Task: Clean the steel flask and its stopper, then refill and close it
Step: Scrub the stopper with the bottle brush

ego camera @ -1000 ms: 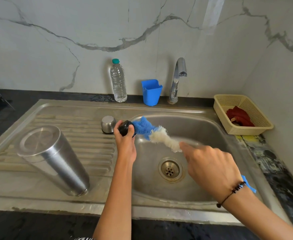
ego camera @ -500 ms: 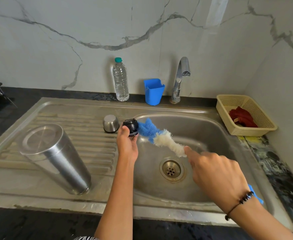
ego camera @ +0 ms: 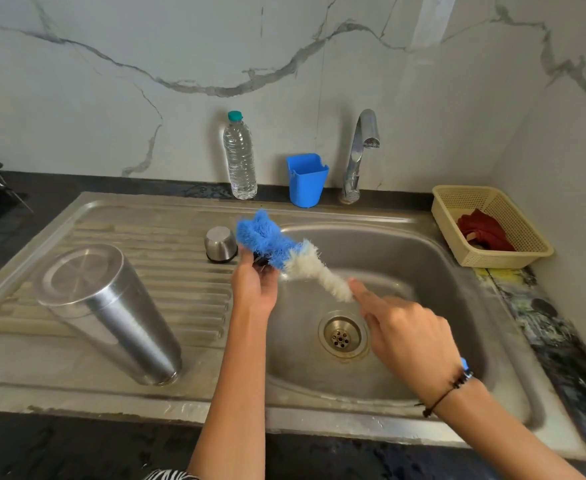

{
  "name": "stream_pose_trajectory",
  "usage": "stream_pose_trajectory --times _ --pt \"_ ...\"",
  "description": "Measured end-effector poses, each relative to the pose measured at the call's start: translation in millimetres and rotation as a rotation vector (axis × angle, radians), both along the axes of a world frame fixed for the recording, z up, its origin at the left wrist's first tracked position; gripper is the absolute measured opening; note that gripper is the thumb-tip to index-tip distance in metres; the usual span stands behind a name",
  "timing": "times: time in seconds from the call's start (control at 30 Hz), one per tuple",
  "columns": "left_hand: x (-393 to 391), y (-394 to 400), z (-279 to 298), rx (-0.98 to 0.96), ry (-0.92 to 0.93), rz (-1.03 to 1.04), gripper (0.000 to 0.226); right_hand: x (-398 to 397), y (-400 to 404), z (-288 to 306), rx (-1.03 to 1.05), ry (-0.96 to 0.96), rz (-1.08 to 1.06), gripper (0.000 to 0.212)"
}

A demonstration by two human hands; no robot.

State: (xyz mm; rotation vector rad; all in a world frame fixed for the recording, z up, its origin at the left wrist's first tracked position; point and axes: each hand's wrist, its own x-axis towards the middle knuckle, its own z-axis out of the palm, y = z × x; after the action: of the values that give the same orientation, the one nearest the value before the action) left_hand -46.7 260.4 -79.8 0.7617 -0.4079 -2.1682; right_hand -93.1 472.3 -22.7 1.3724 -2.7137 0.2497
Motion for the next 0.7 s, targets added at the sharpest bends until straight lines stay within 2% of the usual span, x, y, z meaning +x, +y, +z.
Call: stream_pose_trajectory --times 0.17,0.27,0.37,0.43,0.5,0.57,0.7 --pt "3 -2 7 0.054 0.066 0.061 0.032 -14 1 -3 0.003 -0.060 -0.055 0.050" --pt "3 -7 9 0.026 0.077 0.090 0.034 -12 6 -7 -0.177 -0.078 0.016 0.050" --pt "2 -5 8 0.001 0.046 0.067 0.036 -13 9 -17 -0.268 -0.003 0.086 0.048" --pt "1 -1 8 0.011 0.048 0.057 0.037 -10 6 -19 -0.207 0.008 0.098 0.048" --pt "-1 1 9 0.020 0.063 0.048 0.035 -14 2 -17 -0.165 -0.063 0.065 0.049" --pt "-1 3 11 0.031 0.075 0.047 0.033 -17 0 -13 -0.206 -0.088 0.043 0.049" --pt "-1 -1 11 0.067 0.088 0.078 0.030 -14 2 -18 -0.166 0.028 0.119 0.052"
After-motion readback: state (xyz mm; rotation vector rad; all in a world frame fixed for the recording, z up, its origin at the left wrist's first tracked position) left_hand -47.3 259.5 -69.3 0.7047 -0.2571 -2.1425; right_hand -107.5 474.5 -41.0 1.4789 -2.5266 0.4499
